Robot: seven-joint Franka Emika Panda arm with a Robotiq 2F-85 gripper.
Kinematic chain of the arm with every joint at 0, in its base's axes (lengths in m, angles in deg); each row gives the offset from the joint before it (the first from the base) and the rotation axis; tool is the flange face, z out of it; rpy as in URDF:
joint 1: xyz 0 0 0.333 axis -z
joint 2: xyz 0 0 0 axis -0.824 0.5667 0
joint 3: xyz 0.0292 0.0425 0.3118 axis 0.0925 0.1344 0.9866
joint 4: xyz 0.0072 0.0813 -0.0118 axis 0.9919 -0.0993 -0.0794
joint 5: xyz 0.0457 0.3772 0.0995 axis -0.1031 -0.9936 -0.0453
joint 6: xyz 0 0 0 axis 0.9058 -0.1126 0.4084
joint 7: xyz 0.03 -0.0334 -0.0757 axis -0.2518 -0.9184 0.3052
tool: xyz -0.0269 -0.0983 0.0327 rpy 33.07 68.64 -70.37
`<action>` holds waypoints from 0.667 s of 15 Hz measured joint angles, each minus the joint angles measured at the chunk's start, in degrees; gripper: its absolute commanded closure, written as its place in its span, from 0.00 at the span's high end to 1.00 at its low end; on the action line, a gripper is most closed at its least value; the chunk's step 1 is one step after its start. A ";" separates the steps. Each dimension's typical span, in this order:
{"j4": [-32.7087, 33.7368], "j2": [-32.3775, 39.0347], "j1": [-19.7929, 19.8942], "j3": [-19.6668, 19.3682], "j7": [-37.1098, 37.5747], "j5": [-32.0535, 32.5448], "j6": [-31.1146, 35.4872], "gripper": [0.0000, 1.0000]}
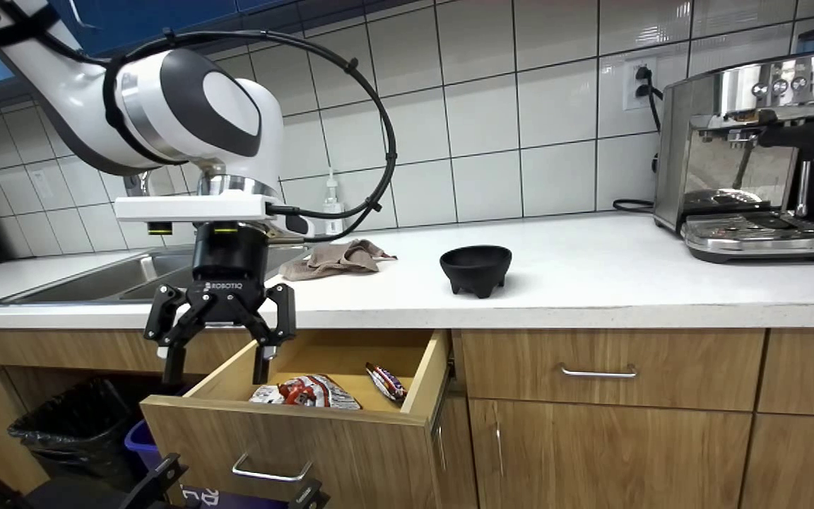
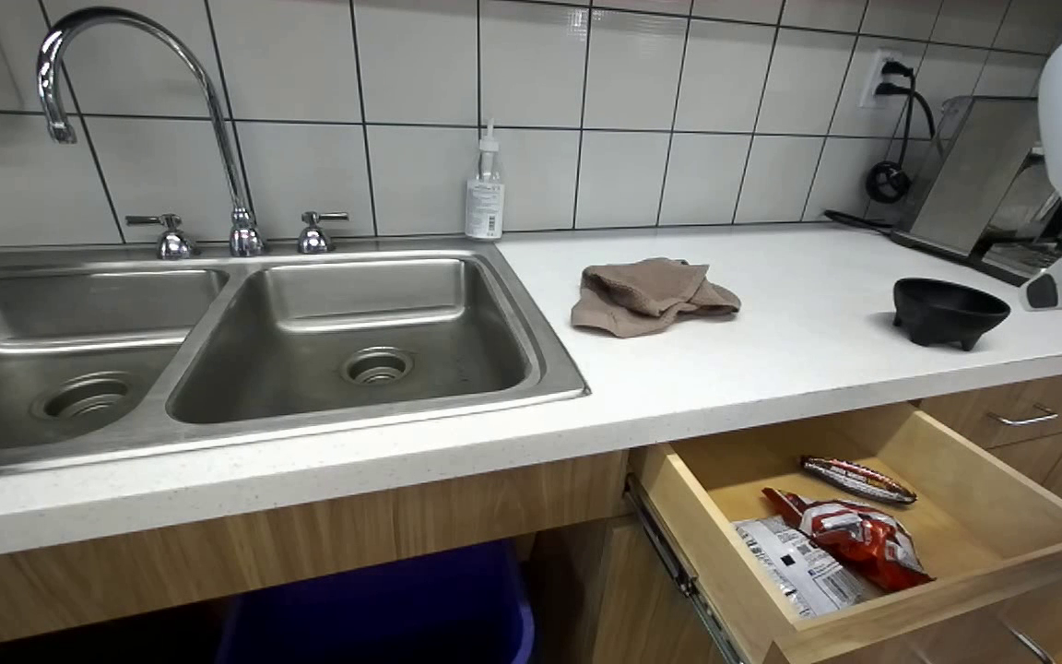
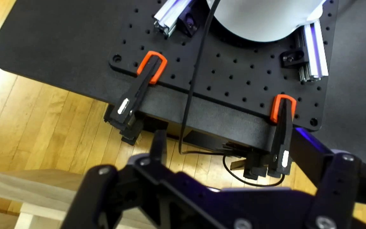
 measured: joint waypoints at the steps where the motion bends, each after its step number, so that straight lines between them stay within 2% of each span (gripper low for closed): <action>1: -0.48 -0.14 0.00 0.05 0.00 0.38 -0.49 1.00; 10: -1.43 0.05 -0.01 0.55 -0.04 1.27 -0.80 1.00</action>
